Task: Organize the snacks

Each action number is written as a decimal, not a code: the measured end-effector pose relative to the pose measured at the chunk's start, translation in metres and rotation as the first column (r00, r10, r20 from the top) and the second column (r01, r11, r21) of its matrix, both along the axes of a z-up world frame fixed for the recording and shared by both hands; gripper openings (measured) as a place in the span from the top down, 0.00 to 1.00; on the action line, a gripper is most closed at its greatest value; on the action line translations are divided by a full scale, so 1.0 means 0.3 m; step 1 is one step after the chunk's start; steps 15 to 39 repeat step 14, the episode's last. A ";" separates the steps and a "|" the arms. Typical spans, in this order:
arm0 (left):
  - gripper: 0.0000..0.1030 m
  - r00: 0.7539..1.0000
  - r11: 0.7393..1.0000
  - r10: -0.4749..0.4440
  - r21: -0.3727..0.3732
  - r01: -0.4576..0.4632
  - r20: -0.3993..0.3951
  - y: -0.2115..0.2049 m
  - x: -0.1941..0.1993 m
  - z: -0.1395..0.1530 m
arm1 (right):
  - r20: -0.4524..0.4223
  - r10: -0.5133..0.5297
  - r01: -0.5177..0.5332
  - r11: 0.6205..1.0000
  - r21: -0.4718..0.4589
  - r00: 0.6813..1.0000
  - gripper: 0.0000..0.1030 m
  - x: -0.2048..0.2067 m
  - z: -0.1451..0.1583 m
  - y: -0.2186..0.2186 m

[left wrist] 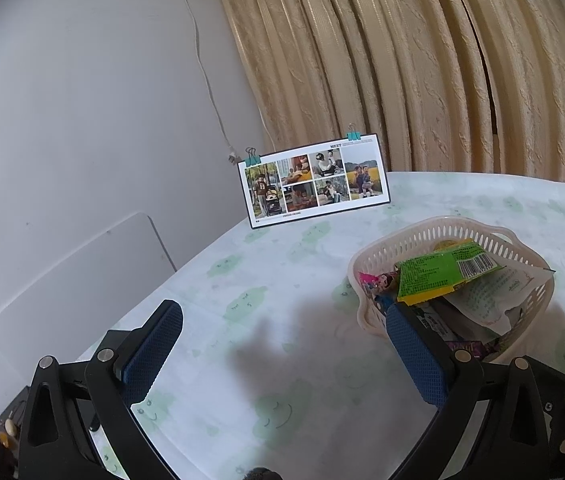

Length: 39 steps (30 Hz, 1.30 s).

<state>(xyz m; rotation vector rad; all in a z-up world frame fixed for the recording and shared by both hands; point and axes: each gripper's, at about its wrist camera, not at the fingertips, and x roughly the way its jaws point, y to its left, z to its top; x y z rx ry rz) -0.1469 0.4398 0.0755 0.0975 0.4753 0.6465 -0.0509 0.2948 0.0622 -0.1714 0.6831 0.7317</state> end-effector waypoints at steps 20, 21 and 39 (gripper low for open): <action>0.02 1.000 1.000 0.000 -0.002 0.000 -0.002 -0.006 0.003 -0.008 | 0.043 -0.003 0.003 1.000 -0.007 0.999 0.00 -0.019 0.006 -0.002; 0.02 1.000 1.000 0.000 -0.002 0.000 -0.002 -0.006 0.003 -0.008 | 0.043 -0.003 0.003 1.000 -0.007 0.999 0.00 -0.019 0.006 -0.002; 0.02 1.000 1.000 0.000 -0.002 0.000 -0.002 -0.006 0.003 -0.008 | 0.043 -0.003 0.003 1.000 -0.007 0.999 0.00 -0.019 0.006 -0.002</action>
